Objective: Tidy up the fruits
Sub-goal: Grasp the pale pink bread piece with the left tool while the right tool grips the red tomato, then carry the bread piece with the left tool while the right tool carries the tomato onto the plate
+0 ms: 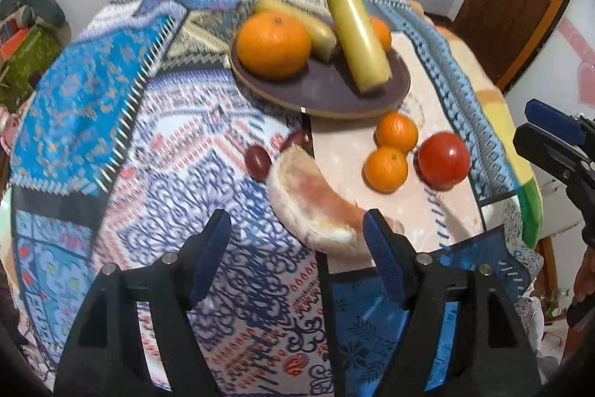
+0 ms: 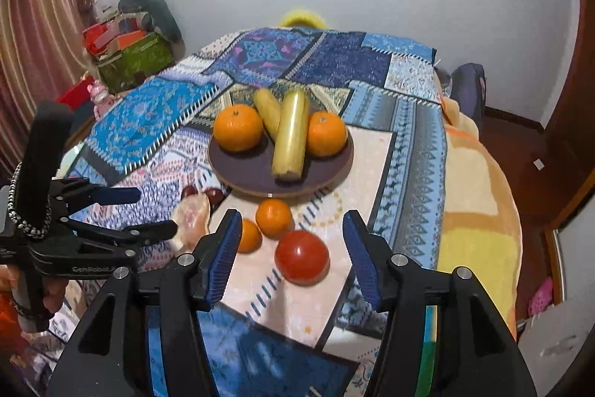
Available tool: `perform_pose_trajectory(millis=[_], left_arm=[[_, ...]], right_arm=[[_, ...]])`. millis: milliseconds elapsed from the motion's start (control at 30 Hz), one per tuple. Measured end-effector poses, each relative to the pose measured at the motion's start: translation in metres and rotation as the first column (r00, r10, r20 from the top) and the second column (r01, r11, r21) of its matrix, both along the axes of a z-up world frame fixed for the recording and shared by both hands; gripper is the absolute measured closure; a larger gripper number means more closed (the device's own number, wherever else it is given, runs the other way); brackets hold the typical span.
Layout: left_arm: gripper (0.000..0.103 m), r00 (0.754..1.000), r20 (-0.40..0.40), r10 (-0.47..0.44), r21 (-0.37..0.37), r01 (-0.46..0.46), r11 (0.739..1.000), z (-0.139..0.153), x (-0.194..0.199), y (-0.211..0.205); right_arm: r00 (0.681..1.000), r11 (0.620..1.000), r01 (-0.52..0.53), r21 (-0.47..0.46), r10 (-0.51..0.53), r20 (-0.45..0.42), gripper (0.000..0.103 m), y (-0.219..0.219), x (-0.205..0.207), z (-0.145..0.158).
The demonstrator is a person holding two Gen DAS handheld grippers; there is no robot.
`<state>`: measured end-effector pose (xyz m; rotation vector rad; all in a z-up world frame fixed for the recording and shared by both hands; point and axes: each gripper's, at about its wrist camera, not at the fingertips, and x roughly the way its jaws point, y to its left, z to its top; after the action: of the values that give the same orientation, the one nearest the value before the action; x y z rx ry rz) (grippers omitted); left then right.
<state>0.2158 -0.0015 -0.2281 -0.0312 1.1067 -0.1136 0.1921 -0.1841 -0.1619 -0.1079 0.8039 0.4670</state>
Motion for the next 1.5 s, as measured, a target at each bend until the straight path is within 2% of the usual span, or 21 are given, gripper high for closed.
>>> perform_pose_trajectory(millis=[300, 600, 767, 1000, 1100, 1300, 1433, 1500], left_arm=[[0.029, 0.998, -0.06, 0.037, -0.078, -0.041, 0.996, -0.025, 0.017, -0.006], [0.028, 1.0, 0.0, 0.028, -0.008, -0.028, 1.0, -0.037, 0.025, -0.03], [0.044, 0.999, 0.019, 0.04, -0.008, -0.04, 0.999, -0.035, 0.019, -0.026], [0.053, 1.0, 0.02, 0.007, -0.017, -0.007, 1.0, -0.029, 0.01, -0.012], [0.056, 1.0, 0.022, 0.002, -0.027, -0.002, 1.0, -0.026, 0.008, -0.011], [0.063, 0.997, 0.07, -0.019, -0.021, 0.021, 1.0, -0.01, -0.003, -0.01], [0.075, 0.993, 0.114, -0.033, -0.032, 0.037, 0.999, 0.009, -0.005, -0.007], [0.078, 0.991, 0.126, -0.037, -0.045, 0.043, 0.998, 0.016, -0.004, -0.006]], right_arm=[[0.997, 1.0, -0.011, 0.016, 0.012, -0.077, 0.05, 0.0, 0.005, -0.027], [0.989, 1.0, -0.014, 0.021, 0.017, -0.146, 0.05, -0.004, 0.014, -0.051], [0.983, 1.0, -0.025, 0.006, 0.026, -0.181, 0.05, 0.001, 0.019, -0.065], [0.986, 0.998, -0.021, -0.053, 0.012, -0.167, 0.05, 0.009, 0.026, -0.074], [0.986, 0.998, -0.021, -0.063, 0.011, -0.164, 0.056, 0.01, 0.027, -0.076], [0.989, 0.999, -0.014, -0.039, 0.008, -0.146, 0.058, 0.006, 0.023, -0.066], [0.994, 1.0, 0.001, -0.026, -0.004, -0.113, 0.058, 0.003, 0.021, -0.053], [0.995, 1.0, 0.006, -0.019, -0.008, -0.096, 0.058, 0.001, 0.021, -0.047]])
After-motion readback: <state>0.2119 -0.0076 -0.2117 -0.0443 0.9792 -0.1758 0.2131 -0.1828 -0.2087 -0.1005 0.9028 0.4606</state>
